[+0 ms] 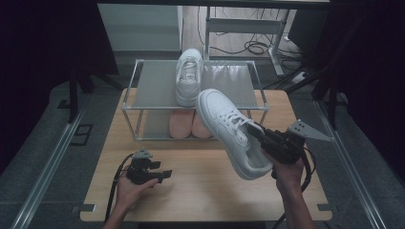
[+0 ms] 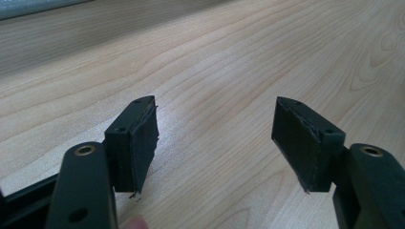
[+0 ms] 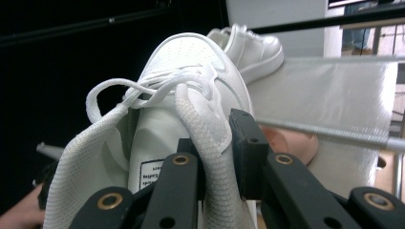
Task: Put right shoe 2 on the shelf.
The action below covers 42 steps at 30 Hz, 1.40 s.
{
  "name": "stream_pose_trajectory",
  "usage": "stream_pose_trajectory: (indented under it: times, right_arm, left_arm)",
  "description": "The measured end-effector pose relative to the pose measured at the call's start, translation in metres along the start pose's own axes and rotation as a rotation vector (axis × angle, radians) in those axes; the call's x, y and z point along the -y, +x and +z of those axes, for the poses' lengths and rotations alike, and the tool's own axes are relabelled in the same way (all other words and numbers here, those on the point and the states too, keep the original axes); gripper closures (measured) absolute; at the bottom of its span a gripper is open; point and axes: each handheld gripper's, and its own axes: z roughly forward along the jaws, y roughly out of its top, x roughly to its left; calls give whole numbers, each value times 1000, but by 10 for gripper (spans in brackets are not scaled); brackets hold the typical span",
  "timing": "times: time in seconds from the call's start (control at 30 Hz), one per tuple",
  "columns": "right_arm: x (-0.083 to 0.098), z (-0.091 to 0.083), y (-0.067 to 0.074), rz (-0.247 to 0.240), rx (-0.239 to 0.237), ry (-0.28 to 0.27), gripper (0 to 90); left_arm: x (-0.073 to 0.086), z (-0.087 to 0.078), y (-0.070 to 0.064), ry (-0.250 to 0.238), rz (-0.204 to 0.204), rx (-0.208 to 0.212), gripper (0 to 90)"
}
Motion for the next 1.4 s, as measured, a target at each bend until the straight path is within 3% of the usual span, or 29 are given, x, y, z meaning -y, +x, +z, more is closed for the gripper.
stream_pose_trajectory:
  times: [0.2, 0.6, 1.1, 1.4]
  right_arm:
    - [-17, 4, -7, 4, 18, -39, 799]
    - [-44, 28, -21, 26, 60, -45, 799]
    - [-65, 62, -29, 53, 118, -50, 799]
    - [-77, 84, -40, 73, 181, -43, 799]
  left_arm:
    - [0, 2, -1, 4, -1, 3, 330]
    - [1, 3, -1, 7, -2, 8, 329]
    - [1, 3, -1, 9, 2, 10, 330]
    - [1, 3, 0, 8, 4, 9, 330]
